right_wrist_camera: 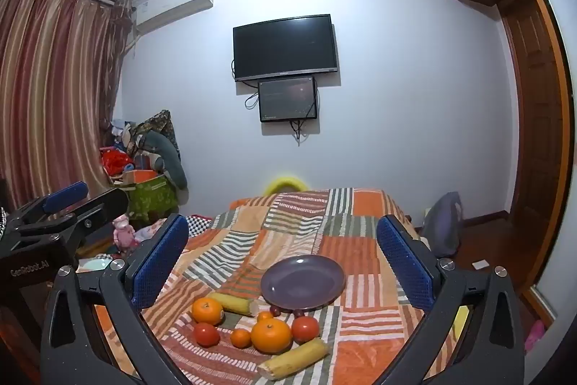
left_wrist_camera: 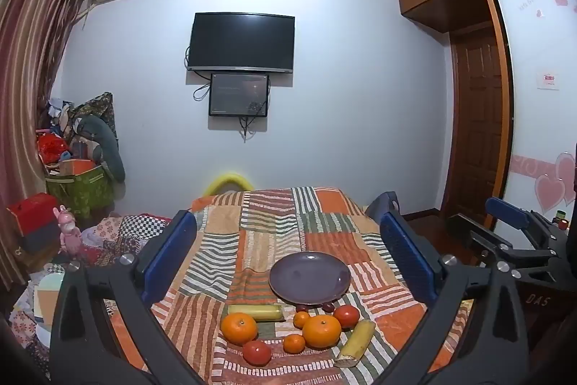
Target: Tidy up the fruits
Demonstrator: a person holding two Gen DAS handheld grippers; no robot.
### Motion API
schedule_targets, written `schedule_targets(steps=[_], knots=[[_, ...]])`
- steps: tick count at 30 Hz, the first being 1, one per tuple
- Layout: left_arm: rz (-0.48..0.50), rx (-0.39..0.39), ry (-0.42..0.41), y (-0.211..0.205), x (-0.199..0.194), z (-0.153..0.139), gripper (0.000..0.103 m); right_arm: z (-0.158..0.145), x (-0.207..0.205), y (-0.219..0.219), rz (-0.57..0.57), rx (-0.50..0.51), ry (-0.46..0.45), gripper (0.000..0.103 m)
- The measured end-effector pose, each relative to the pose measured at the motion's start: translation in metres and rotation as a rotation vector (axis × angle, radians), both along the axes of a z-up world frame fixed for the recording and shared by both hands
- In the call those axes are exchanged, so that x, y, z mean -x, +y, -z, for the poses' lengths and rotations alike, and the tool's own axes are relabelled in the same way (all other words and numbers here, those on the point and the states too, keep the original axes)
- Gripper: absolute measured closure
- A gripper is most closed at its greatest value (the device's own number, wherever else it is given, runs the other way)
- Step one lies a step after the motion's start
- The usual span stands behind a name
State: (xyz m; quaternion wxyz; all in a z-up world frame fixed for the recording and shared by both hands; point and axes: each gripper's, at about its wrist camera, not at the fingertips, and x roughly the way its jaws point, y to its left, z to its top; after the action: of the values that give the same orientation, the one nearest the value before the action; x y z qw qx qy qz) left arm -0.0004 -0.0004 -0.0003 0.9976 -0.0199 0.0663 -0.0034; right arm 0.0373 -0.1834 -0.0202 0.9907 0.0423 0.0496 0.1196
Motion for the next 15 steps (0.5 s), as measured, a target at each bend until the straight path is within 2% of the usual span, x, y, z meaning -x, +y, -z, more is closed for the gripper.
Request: schedule_targets(steps=[5,9,15], knots=[[0.011,-0.005,0.013,-0.004,0.004,-0.004,0.0,-0.002,0.002,0.001,-0.008,-0.008,0.015,0.0],[0.011,0.019,0.02,0.001,0.002,-0.009,0.0,-0.005,0.003,-0.002,-0.005,-0.011,0.007,0.0],[0.007,0.022,0.02,0.004,-0.005,0.0,0.0,0.001,0.001,0.001,-0.006,-0.017,0.01,0.0]])
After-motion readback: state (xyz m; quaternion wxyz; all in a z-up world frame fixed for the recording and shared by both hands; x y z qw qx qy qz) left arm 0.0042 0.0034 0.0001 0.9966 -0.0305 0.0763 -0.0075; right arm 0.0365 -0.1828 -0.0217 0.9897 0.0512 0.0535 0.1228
